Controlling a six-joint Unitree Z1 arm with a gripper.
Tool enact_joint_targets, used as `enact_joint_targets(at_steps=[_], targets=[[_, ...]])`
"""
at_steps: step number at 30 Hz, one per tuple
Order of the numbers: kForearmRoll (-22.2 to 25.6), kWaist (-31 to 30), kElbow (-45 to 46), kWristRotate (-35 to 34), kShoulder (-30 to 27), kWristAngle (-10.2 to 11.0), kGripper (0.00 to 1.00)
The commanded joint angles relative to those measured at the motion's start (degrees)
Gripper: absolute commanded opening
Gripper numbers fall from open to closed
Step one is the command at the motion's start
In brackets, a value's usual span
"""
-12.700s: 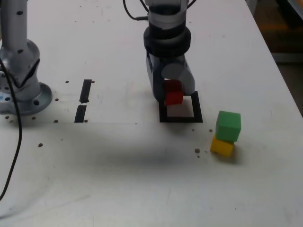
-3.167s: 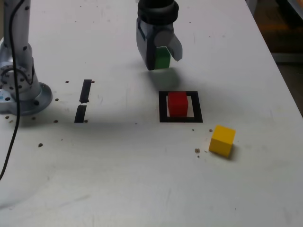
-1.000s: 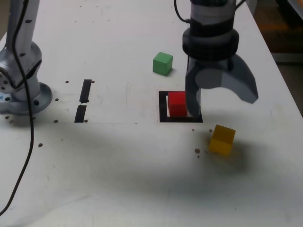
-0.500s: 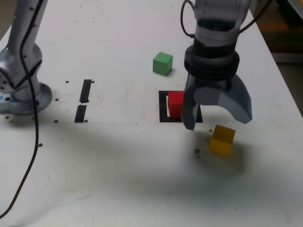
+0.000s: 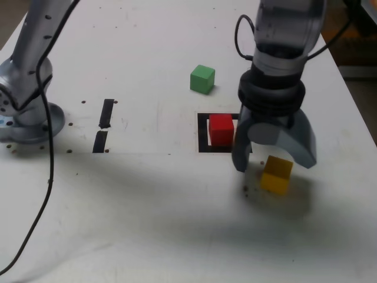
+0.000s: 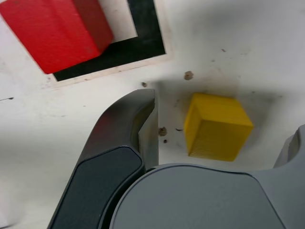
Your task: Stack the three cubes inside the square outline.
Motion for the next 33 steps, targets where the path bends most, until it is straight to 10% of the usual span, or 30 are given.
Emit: enact_joint_targets(at_steps=[1,19,33], targets=[[-0.1,-0.3,-0.9,0.2,0.8,0.0,0.95],[-0.1,-1.3,-2.9,0.5,3.9,-2.1,0.84],[-1.3,-2.0,-4.0,2.8,4.4,-3.1,0.32]])
